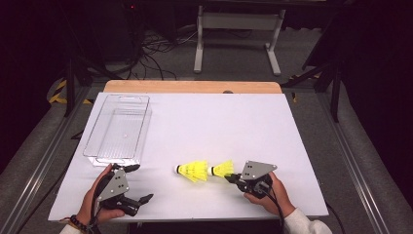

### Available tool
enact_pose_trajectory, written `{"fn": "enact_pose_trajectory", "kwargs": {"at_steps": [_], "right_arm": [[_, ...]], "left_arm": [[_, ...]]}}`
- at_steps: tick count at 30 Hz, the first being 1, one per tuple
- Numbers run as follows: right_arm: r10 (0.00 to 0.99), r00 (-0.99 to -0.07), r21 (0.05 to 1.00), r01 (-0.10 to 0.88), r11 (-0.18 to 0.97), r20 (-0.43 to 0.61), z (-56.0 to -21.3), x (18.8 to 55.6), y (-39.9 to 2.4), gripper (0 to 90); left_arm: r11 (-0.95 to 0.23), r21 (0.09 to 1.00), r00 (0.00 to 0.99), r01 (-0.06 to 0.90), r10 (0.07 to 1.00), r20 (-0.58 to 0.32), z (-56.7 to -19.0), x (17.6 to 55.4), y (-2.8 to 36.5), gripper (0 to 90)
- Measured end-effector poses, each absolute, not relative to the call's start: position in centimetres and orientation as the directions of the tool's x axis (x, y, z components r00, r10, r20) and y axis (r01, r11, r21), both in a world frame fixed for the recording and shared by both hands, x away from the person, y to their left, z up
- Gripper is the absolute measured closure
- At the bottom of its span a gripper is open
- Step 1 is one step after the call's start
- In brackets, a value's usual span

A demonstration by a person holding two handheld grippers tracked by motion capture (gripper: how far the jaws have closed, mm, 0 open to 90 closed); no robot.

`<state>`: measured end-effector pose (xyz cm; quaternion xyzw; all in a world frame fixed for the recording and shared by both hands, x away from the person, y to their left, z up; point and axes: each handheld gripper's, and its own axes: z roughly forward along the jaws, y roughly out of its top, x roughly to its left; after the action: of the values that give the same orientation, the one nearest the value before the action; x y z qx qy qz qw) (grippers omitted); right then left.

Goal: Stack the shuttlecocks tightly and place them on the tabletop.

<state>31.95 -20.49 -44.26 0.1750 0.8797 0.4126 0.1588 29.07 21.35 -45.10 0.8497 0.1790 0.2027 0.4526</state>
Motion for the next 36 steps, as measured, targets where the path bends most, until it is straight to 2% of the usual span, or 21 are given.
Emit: {"fn": "enact_pose_trajectory", "kwargs": {"at_steps": [36], "right_arm": [[0.394, -0.911, 0.795, 0.147, 0.588, -0.123, -45.1, 33.1, -16.5, 89.9]], "left_arm": [[-0.529, 0.839, 0.855, 0.129, 0.489, 0.176, -45.2, 29.1, 21.4, 3.5]]}}
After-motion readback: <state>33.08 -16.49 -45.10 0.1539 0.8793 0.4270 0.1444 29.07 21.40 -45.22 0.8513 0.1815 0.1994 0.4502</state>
